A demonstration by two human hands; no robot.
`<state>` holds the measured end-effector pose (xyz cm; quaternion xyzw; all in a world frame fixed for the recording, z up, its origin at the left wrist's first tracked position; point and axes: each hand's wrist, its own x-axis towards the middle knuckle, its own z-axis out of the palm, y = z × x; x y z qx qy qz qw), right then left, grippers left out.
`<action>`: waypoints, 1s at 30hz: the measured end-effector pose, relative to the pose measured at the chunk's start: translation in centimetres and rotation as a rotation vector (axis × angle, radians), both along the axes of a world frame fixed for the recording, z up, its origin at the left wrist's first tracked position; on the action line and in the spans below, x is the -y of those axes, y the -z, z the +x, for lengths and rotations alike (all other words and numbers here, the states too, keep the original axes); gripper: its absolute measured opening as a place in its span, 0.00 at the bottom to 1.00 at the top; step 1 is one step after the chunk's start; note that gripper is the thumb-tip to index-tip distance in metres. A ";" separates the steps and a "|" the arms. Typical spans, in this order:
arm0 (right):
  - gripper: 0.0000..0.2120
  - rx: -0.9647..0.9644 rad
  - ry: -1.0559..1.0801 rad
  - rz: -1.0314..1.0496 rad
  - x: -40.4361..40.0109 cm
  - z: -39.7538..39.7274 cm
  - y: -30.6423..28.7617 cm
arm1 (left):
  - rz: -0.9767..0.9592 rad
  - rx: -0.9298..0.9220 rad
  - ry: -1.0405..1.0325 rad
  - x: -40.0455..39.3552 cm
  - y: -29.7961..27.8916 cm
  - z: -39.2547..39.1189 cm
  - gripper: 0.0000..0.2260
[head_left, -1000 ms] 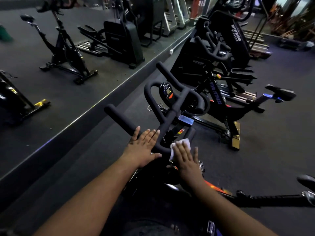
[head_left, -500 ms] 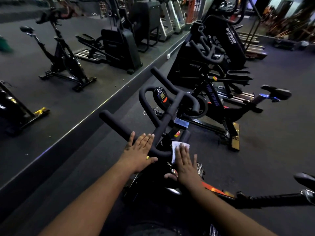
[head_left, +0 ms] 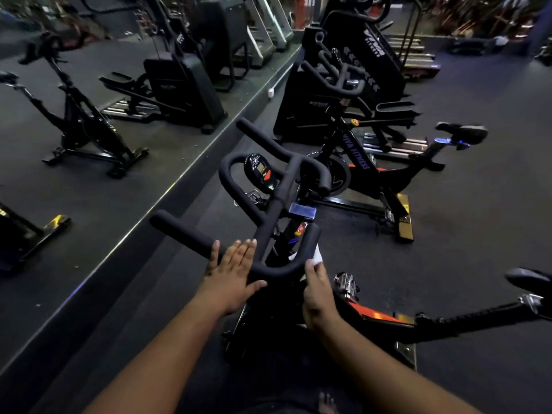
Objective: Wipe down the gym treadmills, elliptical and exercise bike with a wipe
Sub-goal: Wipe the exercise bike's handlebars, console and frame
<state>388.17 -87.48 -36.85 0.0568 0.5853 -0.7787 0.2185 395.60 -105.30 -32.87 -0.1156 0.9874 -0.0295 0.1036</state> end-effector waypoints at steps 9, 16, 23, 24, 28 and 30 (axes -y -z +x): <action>0.09 -0.221 0.152 0.169 -0.9 -4.3 0.0 | 0.010 0.020 0.001 0.2 0.1 -0.1 0.44; 0.18 -0.778 -0.002 0.410 -1.4 -4.7 -3.8 | 0.033 -0.010 0.003 0.4 0.2 -0.1 0.46; 0.27 -1.141 -0.372 0.873 5.7 -8.5 -6.9 | -0.076 -0.112 -0.093 0.6 0.5 1.3 0.51; 0.28 -1.138 -0.484 0.929 6.6 -8.1 -6.3 | -0.110 -0.136 -0.135 1.2 0.4 1.6 0.51; 0.29 -1.090 -0.687 0.965 7.0 -4.3 -3.3 | -0.205 -0.152 -0.069 3.3 0.3 2.4 0.47; 0.30 -1.111 -0.770 0.909 6.2 -2.4 -3.2 | -0.188 -0.155 -0.051 3.4 0.6 2.4 0.48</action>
